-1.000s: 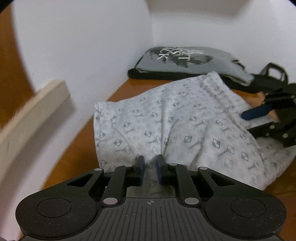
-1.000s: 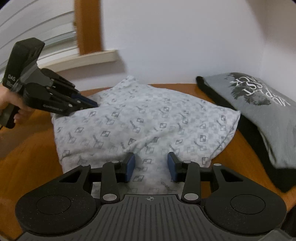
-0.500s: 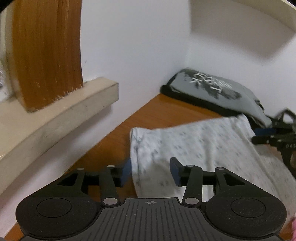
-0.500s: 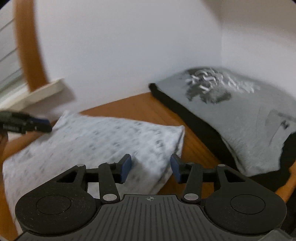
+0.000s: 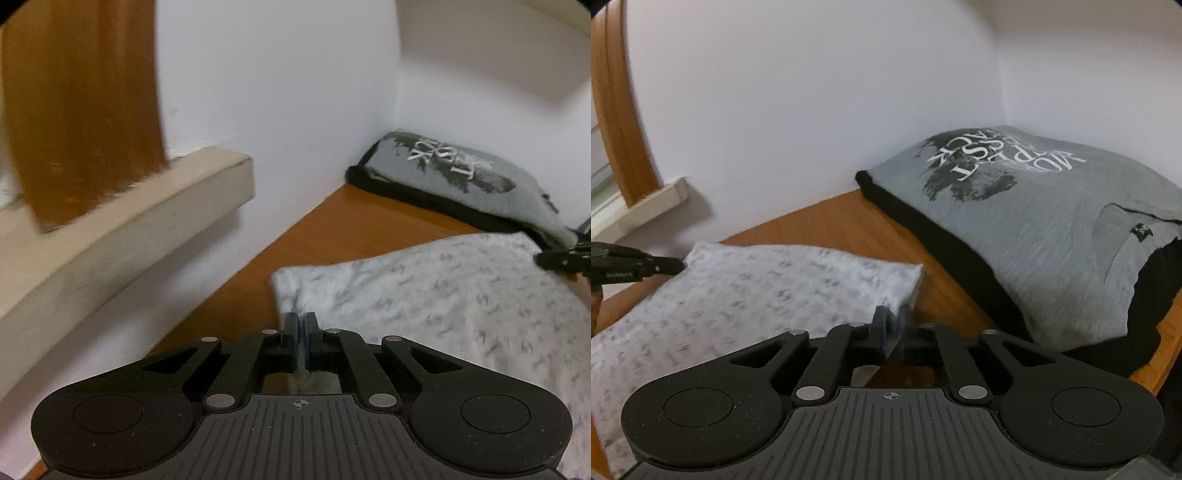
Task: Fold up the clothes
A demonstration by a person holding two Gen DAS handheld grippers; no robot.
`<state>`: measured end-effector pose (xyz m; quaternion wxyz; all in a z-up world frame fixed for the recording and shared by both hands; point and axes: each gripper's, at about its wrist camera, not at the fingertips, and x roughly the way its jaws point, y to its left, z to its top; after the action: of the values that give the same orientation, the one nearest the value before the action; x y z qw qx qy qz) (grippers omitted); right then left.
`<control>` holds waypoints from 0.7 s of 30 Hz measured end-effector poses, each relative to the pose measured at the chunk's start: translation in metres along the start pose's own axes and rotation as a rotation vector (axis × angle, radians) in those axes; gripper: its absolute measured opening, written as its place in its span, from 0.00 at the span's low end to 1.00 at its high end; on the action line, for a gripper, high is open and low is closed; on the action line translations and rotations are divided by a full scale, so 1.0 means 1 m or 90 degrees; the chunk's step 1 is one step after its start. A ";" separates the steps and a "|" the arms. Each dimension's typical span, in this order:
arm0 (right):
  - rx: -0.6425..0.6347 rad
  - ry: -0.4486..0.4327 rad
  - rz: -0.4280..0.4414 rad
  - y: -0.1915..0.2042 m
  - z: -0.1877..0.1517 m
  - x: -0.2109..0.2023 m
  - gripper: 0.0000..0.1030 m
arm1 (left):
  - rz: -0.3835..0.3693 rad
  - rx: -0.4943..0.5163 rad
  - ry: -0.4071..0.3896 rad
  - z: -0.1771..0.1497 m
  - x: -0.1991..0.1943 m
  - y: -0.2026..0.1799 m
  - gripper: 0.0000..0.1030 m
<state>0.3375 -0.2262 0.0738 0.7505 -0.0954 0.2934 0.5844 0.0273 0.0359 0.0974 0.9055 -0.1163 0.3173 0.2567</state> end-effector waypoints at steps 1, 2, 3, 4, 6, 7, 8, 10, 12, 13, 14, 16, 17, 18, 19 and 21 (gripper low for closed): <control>0.003 -0.002 0.007 0.001 -0.002 -0.007 0.18 | -0.001 -0.001 -0.003 -0.004 -0.007 0.000 0.12; 0.006 -0.005 0.014 0.003 -0.005 -0.014 0.28 | -0.007 -0.007 -0.008 -0.009 -0.016 0.001 0.19; 0.013 -0.003 0.018 0.004 -0.009 -0.021 0.32 | -0.015 -0.015 -0.015 -0.016 -0.027 0.001 0.22; 0.019 -0.002 0.023 0.005 -0.013 -0.029 0.36 | -0.023 -0.021 -0.021 -0.022 -0.035 0.003 0.30; 0.032 0.000 0.034 0.008 -0.023 -0.045 0.37 | -0.034 -0.033 -0.031 -0.037 -0.052 0.005 0.38; 0.032 0.001 0.038 0.012 -0.029 -0.053 0.38 | -0.040 -0.038 -0.035 -0.044 -0.059 0.005 0.41; 0.032 0.003 0.041 0.016 -0.034 -0.062 0.40 | -0.046 -0.042 -0.038 -0.050 -0.066 0.004 0.42; 0.034 0.009 0.051 0.026 -0.046 -0.078 0.48 | -0.056 -0.049 -0.044 -0.062 -0.077 0.001 0.42; 0.031 0.014 0.055 0.037 -0.056 -0.091 0.48 | -0.066 -0.056 -0.048 -0.072 -0.085 0.000 0.42; 0.027 0.016 0.055 0.043 -0.061 -0.097 0.48 | -0.069 -0.060 -0.050 -0.077 -0.089 0.000 0.42; 0.023 0.019 0.058 0.048 -0.064 -0.100 0.48 | -0.072 -0.066 -0.051 -0.082 -0.092 0.000 0.42; 0.014 0.025 0.060 0.058 -0.070 -0.105 0.48 | -0.079 -0.077 -0.053 -0.088 -0.095 0.000 0.42; 0.009 0.028 0.059 0.062 -0.073 -0.105 0.48 | -0.083 -0.083 -0.054 -0.091 -0.097 0.000 0.42; 0.005 0.030 0.058 0.065 -0.075 -0.106 0.48 | -0.085 -0.087 -0.056 -0.093 -0.097 0.000 0.42; 0.003 0.033 0.055 0.067 -0.076 -0.105 0.48 | -0.087 -0.089 -0.058 -0.096 -0.098 0.000 0.42; 0.000 0.040 0.055 0.069 -0.079 -0.102 0.48 | -0.094 -0.096 -0.059 -0.099 -0.097 0.001 0.42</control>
<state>0.2325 -0.3279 0.0801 0.7148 -0.1008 0.3209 0.6132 -0.0885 -0.0382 0.0826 0.9244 -0.1949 0.2454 0.2173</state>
